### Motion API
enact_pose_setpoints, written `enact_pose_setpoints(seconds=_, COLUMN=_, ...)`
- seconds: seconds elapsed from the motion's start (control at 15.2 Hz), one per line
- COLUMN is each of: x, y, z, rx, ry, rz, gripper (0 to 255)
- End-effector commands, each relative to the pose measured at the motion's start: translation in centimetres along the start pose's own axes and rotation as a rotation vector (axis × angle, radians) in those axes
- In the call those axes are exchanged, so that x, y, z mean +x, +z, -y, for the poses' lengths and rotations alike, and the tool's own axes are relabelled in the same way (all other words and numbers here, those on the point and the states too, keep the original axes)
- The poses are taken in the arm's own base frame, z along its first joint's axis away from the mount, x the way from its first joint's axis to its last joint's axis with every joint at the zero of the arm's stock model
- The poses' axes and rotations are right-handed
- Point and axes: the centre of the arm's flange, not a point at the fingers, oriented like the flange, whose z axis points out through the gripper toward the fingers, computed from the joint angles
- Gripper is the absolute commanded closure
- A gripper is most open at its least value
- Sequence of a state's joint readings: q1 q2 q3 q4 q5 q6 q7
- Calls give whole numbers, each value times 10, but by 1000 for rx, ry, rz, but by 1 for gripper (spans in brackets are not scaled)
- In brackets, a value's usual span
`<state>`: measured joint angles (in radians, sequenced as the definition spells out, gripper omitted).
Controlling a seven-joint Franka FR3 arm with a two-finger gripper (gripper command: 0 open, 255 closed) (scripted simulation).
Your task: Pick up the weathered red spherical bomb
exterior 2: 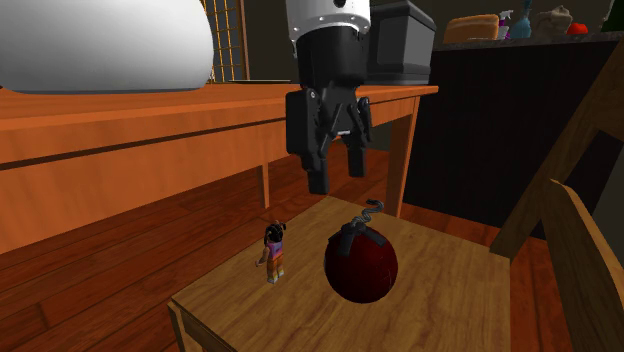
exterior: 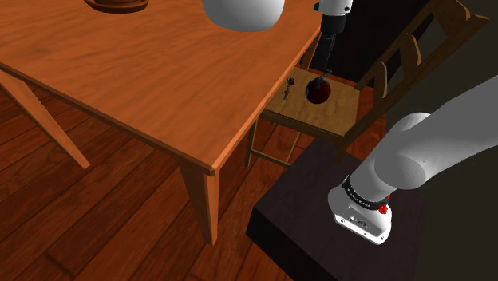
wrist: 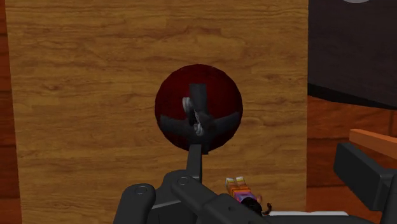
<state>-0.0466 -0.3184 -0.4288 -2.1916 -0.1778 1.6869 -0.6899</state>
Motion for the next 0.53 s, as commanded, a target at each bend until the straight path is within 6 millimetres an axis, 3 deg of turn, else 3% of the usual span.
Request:
enact_pose_setpoints(seconds=0.0, x=2, y=8, z=-28, rx=13, ry=-34, rz=16, gripper=0)
enact_pose_setpoints(seconds=0.13, x=6, y=15, z=-48, rx=23, ry=-56, rz=27, gripper=0)
enact_pose_setpoints(seconds=0.46, x=10, y=41, z=-51, rx=23, ry=-56, rz=27, gripper=0)
